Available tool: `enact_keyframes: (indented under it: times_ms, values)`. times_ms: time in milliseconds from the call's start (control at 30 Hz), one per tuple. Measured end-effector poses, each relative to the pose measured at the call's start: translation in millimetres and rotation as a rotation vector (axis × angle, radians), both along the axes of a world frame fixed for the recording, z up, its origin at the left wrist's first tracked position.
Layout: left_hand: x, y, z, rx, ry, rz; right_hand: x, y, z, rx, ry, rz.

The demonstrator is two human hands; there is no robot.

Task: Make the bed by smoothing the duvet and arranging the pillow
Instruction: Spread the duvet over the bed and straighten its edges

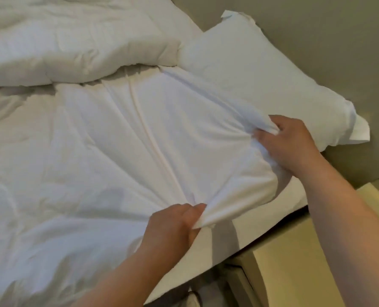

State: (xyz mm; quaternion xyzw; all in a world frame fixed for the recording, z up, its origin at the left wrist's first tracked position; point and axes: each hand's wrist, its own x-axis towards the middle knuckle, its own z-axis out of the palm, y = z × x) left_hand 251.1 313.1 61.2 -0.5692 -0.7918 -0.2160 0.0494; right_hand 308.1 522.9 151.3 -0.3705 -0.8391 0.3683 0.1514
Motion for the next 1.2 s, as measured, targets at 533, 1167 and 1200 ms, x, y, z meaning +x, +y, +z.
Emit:
enact_keyframes:
  times_ms: [533, 1167, 1200]
  values:
    - [128.8, 71.0, -75.5, -0.761, -0.302, -0.326, 178.1, 55.4, -113.3, 0.030, -0.659, -0.299]
    - [-29.6, -316.7, -98.9, -0.656, -0.272, 0.716, -23.0, -305.8, -185.2, 0.254, -0.497, 0.750]
    - [-32.9, -347.7, -101.9, -0.625, -0.324, 0.716, -35.5, -338.2, -186.7, 0.263, -0.489, 0.799]
